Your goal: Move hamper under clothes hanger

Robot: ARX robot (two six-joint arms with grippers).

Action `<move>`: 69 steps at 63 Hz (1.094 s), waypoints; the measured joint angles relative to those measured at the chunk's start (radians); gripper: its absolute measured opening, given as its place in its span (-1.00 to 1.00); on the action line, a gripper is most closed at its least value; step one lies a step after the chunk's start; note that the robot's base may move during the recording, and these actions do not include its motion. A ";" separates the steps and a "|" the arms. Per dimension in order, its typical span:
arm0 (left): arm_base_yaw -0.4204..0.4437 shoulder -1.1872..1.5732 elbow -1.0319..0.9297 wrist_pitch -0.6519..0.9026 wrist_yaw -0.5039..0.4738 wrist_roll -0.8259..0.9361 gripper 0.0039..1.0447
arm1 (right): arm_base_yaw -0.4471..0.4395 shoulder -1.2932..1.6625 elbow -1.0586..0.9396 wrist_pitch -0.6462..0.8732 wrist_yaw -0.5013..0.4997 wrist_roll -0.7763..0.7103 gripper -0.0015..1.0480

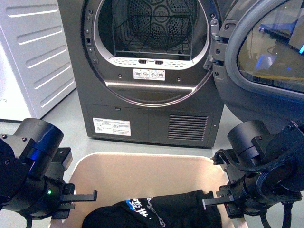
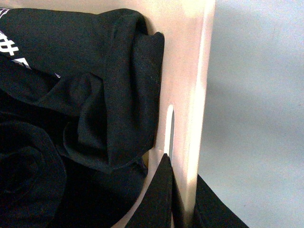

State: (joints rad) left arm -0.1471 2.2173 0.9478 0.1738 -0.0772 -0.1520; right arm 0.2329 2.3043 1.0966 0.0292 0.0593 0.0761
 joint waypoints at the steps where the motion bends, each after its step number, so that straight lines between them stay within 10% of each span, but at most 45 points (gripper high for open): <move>1: 0.000 -0.002 0.000 -0.002 -0.001 0.000 -0.92 | 0.000 -0.002 0.000 0.000 0.000 0.000 -0.94; 69: -0.006 -0.049 0.000 -0.027 -0.018 0.014 -0.92 | -0.010 -0.051 0.000 -0.020 -0.015 -0.012 -0.94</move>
State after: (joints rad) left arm -0.1528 2.1685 0.9482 0.1463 -0.0948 -0.1375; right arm 0.2234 2.2528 1.0966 0.0093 0.0441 0.0639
